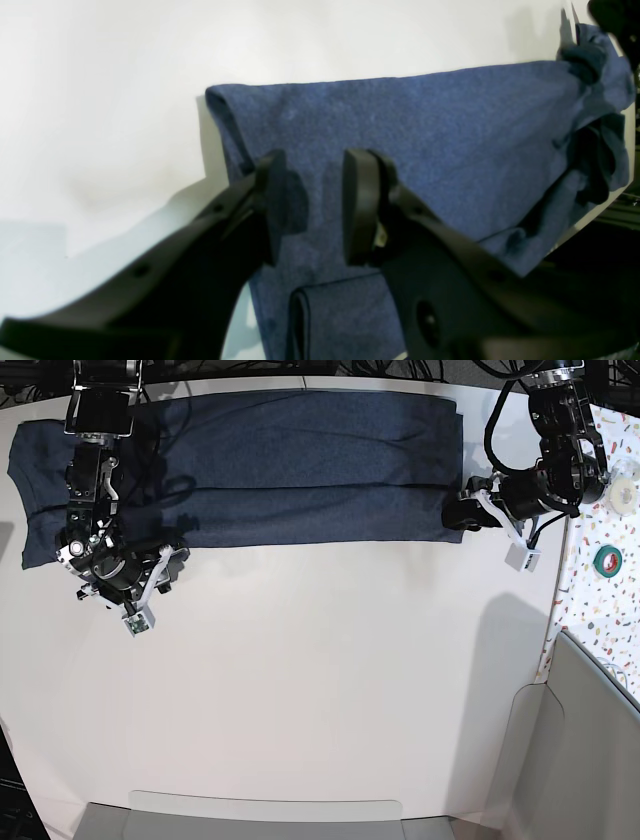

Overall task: Layout the t-shirt on the table in an organized manner, then fold the t-shirt properly
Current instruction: 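Move the right gripper along the strip's end, pressing the fabric flat, then grasp the strip's end layers with the right gripper, left gripper holding, then pull the right gripper's fabric toward the strip's end to straighten it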

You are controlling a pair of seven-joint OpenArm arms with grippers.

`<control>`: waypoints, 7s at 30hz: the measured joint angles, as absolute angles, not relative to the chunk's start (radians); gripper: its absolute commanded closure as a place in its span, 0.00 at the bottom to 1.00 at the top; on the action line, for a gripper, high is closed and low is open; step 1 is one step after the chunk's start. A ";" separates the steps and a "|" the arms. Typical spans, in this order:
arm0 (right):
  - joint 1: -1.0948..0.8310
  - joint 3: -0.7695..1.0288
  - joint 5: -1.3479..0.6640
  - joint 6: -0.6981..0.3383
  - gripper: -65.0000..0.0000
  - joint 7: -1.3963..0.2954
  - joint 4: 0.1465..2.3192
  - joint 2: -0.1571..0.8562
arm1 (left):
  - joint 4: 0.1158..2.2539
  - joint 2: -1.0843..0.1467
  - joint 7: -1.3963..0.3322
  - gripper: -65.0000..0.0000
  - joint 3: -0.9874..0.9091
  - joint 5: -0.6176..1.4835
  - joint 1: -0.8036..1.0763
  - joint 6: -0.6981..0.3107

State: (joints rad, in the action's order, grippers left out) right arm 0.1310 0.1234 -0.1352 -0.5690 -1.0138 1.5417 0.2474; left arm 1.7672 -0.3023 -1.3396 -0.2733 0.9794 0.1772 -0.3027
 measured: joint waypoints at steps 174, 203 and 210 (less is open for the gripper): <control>-0.029 0.369 -0.023 -0.553 0.63 -0.957 1.637 0.146 | 1.710 -0.291 -1.341 0.72 -0.271 0.979 0.180 -0.303; 0.039 0.417 -0.025 -0.557 0.45 -0.975 1.641 0.135 | 1.689 -0.291 -1.339 0.72 -0.270 0.980 0.175 -0.303; 0.017 0.416 -0.021 -0.557 0.44 -0.973 1.637 0.135 | 1.689 -0.291 -1.339 0.72 -0.270 0.979 0.175 -0.303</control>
